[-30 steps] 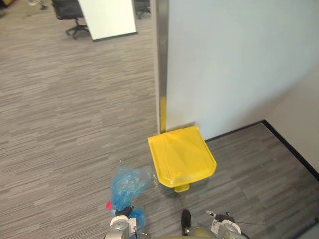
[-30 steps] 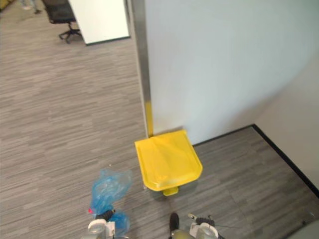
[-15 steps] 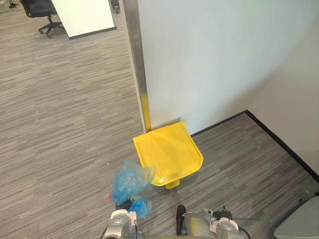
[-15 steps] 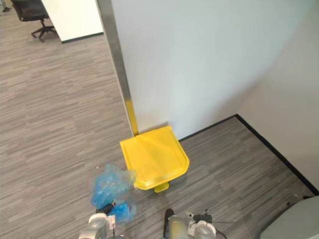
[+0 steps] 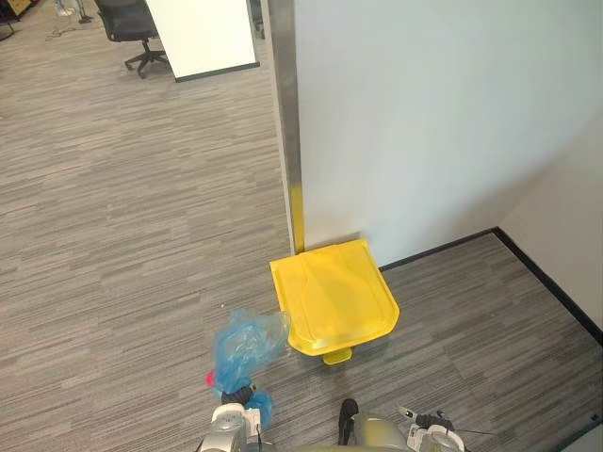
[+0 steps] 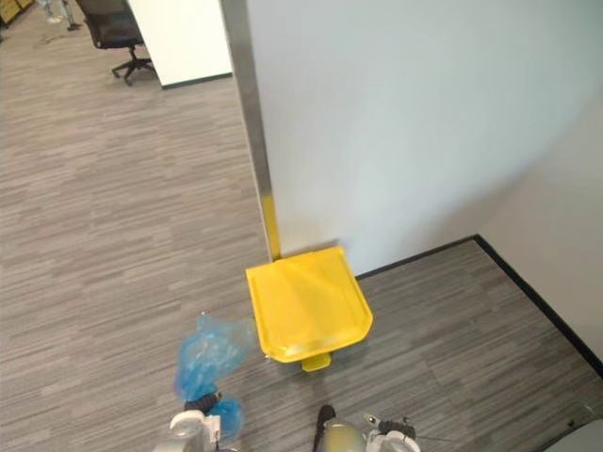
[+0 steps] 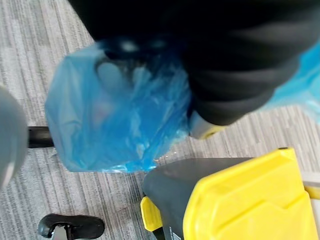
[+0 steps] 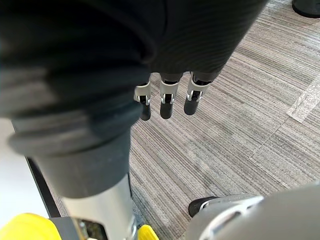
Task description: Gather rubbish on tea table into small bin, then transfer packed bag to large trash can.
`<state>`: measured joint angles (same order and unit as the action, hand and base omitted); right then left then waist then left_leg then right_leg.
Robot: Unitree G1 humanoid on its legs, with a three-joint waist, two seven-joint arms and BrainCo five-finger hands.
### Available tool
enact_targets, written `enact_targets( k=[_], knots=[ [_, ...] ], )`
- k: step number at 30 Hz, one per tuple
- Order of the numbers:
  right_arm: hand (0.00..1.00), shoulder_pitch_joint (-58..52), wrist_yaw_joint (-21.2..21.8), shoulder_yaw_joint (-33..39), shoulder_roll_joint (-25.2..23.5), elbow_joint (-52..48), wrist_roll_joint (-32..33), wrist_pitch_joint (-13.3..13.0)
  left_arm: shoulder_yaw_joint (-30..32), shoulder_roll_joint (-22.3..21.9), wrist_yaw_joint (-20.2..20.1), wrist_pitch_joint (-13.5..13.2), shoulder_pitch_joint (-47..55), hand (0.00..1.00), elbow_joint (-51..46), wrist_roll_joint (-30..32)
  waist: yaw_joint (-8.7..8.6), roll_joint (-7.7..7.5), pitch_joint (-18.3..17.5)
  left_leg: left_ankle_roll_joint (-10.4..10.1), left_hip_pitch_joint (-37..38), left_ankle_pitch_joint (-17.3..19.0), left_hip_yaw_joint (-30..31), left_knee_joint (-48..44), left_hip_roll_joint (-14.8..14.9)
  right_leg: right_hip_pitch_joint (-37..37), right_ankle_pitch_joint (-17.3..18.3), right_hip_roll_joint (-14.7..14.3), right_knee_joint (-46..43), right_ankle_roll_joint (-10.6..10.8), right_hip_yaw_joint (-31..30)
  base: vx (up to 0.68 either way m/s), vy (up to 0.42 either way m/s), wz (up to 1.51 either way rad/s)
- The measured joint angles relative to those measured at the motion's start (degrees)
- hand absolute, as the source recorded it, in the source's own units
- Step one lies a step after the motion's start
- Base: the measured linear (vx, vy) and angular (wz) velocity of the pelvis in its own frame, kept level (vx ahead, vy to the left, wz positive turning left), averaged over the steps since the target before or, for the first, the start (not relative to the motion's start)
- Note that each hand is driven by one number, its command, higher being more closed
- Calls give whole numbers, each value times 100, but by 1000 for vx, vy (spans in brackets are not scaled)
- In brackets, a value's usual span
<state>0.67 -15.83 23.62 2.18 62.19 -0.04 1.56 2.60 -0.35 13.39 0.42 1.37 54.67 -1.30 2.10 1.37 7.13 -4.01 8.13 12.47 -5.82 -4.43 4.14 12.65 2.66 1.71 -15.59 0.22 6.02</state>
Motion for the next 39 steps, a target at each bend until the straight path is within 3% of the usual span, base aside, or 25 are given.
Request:
enact_targets(
  k=[4,8,9,10,11,12,13,15,16,19,21,24,29,32,33,34,35,36,37,39],
  knots=[
    [0,-83,0,-283,-49,-147,-2,-6,94,9,7,0,49,100,-5,2,-10,-155,-8,82,28,164,-367,-209,-127,-24,-239,-40,125,108,-457,-43,107,-47],
    [0,-129,-2,-489,-106,-366,-2,-33,91,36,11,-1,35,100,-8,2,-49,-233,36,147,50,261,-689,-456,-205,173,-129,45,-370,208,-642,9,106,-32],
    [0,-161,-4,-489,-137,-452,-3,-44,94,27,12,-4,39,100,-22,1,-74,-198,48,161,40,263,-705,-463,-167,268,111,177,-795,68,-450,37,57,11],
    [0,-178,-5,-491,-142,-481,-5,-42,95,27,12,-3,45,100,-35,2,-74,-217,38,160,40,262,-694,-470,-165,317,258,242,-1078,25,-325,106,5,30],
    [0,-198,-9,-529,-150,-496,-18,-40,88,25,16,-3,97,100,-146,2,-82,-246,20,155,71,259,-629,-486,-147,312,648,440,-1726,27,-70,200,-45,30],
    [0,-269,-5,-592,-191,-496,-56,-39,91,49,20,-9,161,100,-271,2,-68,-362,-52,147,72,259,-571,-552,-186,255,802,551,-1731,75,-51,213,-57,24],
    [0,-267,5,-622,-222,-508,-136,-47,102,67,20,-4,152,100,-278,1,-50,-384,-93,133,-2,250,-545,-667,-195,185,820,506,-1617,39,-20,178,-59,1],
    [0,-265,16,-649,-178,-484,-232,-36,95,-23,17,-7,145,100,-292,1,19,-171,-197,173,-219,99,-501,-843,-85,-67,620,312,-893,-19,-129,81,-48,-20],
    [0,-261,16,-647,-163,-481,-232,-30,88,-39,19,-10,142,100,-303,0,30,-148,-216,177,-253,52,-487,-881,-66,-117,563,292,-720,-18,-150,40,-59,-30],
    [0,-112,10,-638,-92,-334,-231,12,17,-38,39,-12,48,100,-303,-23,89,-106,-281,157,-453,-257,-441,-880,-90,-376,167,212,247,90,-288,16,-52,-29],
    [0,36,6,-660,-88,-137,-230,27,-73,31,51,-14,-103,100,-274,-68,104,-177,-237,129,-674,-480,-276,-873,-146,-482,-232,201,895,91,-297,-20,-17,4],
    [0,48,-3,-650,-90,-51,-220,30,-197,42,96,-13,-227,100,-239,-125,85,-156,-163,88,-779,-505,94,-882,-128,-684,-421,198,1241,30,-2,-56,-17,47],
    [0,130,-16,-574,-113,-71,-207,5,-141,-53,102,-14,-97,100,-232,-231,100,-156,-10,85,-669,-504,12,-851,2,-834,-434,179,1217,-55,273,-98,-3,29],
    [0,109,-12,-466,-156,-203,-205,2,-76,-60,105,-12,9,100,-282,-229,103,-201,11,10,-550,-426,31,-645,-9,-573,-129,169,775,-77,207,-178,0,-8],
    [0,83,-11,-393,-164,-245,-204,0,-64,-91,101,-11,4,100,-283,-227,84,-69,-18,9,-524,-91,56,-487,86,-458,-126,18,696,-73,169,-189,13,-15],
    [0,83,-7,-371,-153,-241,-205,0,-63,-88,99,-10,-6,100,-281,-227,83,-40,-5,-31,-532,21,76,-427,114,-431,-127,-38,681,-74,137,-184,-12,-33],
    [0,63,5,-342,-176,-247,-201,10,-5,-115,103,-3,52,100,-262,-228,116,22,-25,114,-560,83,18,-354,153,-392,-144,-108,675,-71,-9,-124,-19,-33],
    [0,-4,10,-322,-237,-297,-176,12,34,-65,109,-1,117,100,-251,-228,103,-15,-82,117,-586,67,-24,-282,139,-248,-52,-78,197,-142,-72,-82,-14,-23],
    [0,-68,9,-309,-238,-289,-171,19,43,16,110,0,148,100,-239,-228,41,-186,-79,114,-492,28,-8,-150,-7,-285,338,-30,-50,-107,-199,11,-15,-10],
    [0,-199,-7,-289,-155,-268,-164,19,37,11,110,15,151,100,-194,-225,28,-151,-110,70,-379,-115,20,-64,1,-361,415,-59,12,-132,-249,7,-18,-10]
  ],
)
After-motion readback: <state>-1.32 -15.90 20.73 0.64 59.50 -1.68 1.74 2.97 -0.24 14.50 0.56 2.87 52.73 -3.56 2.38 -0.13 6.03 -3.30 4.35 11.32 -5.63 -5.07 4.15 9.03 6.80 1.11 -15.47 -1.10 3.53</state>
